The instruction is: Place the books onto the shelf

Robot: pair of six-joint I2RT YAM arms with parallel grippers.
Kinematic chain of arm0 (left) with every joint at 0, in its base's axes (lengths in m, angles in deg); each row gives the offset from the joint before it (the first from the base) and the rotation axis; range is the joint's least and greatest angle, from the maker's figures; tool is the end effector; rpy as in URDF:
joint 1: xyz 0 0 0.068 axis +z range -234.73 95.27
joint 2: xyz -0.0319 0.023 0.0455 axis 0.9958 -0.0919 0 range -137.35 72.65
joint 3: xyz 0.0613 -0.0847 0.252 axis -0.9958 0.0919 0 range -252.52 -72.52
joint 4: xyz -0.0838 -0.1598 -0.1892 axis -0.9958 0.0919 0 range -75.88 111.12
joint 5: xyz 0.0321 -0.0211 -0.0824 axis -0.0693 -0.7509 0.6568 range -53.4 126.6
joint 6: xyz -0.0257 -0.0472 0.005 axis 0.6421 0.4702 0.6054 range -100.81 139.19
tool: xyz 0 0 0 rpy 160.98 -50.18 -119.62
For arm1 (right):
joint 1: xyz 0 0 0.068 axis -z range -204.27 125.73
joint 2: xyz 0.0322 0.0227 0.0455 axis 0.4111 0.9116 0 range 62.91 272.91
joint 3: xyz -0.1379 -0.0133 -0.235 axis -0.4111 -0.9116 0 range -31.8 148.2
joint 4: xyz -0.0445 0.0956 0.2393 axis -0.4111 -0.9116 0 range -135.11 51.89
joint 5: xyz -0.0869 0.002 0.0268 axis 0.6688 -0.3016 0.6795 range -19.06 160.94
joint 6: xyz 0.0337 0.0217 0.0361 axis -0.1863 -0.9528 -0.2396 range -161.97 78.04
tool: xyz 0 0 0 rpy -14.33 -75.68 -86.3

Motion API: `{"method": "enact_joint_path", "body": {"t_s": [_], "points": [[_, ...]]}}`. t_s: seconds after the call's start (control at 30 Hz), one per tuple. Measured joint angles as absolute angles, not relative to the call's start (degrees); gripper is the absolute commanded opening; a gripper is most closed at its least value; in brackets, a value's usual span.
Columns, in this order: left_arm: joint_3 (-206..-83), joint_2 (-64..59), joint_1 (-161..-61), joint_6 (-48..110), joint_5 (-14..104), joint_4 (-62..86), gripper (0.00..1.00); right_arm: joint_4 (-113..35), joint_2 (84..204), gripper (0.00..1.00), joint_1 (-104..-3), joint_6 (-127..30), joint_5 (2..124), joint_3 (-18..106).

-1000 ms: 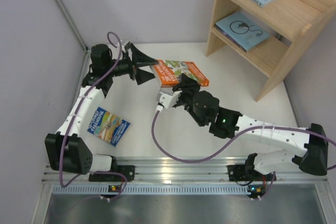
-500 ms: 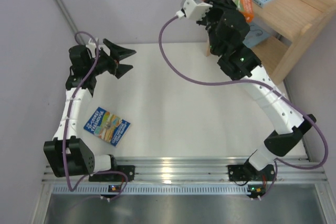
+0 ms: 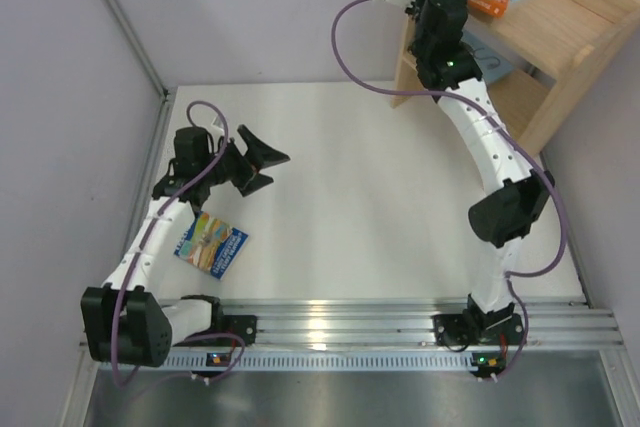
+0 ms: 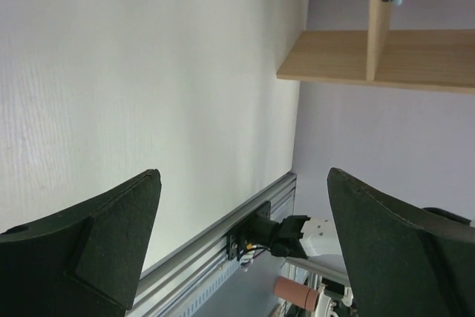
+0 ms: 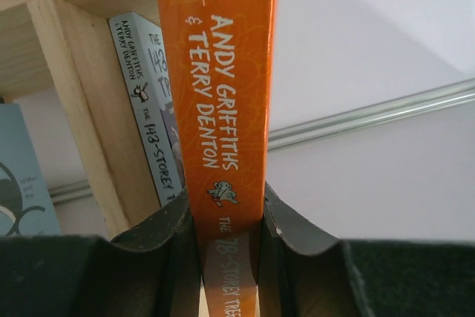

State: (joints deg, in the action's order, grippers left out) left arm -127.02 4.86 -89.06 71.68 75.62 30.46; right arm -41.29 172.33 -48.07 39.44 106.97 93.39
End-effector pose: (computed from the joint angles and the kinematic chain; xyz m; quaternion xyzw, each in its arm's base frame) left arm 0.2584 -0.0422 0.3097 -0.1791 0.8124 -0.4794 0.2795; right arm 0.3998 0.1534 0.5091 -0.3260 0.5530 -0.5270 0.5570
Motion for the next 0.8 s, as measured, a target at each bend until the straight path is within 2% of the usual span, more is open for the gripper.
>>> {"method": "enact_joint_path", "body": {"t_s": [0.1,0.2,0.23,0.33,0.43,0.57,0.8], "points": [[-123.46,5.85,-91.18,71.49,74.27,31.29,0.99,-41.31,177.16,0.06,-45.73,39.99,105.68,97.94],[-121.95,5.87,-94.00,71.47,73.00,32.31,0.99,-40.76,180.33,0.27,-43.08,40.12,104.57,101.43],[-121.90,5.85,-95.16,71.47,72.50,32.51,0.99,-40.61,180.86,0.40,-42.23,39.99,104.30,102.15],[-121.97,5.78,-97.81,71.47,71.27,32.36,0.99,-40.19,181.82,0.58,-40.24,37.85,104.24,103.38],[-122.23,5.28,-99.73,71.49,69.96,32.38,0.99,-40.96,182.04,0.68,-39.26,34.85,103.41,105.37],[-122.56,4.45,-101.52,71.51,68.74,32.29,0.99,-44.26,181.99,0.75,-38.82,30.44,99.85,107.07],[-123.37,3.35,-102.99,71.49,68.17,32.27,0.99,-50.12,180.62,0.77,-38.34,22.28,92.50,107.44]]}}
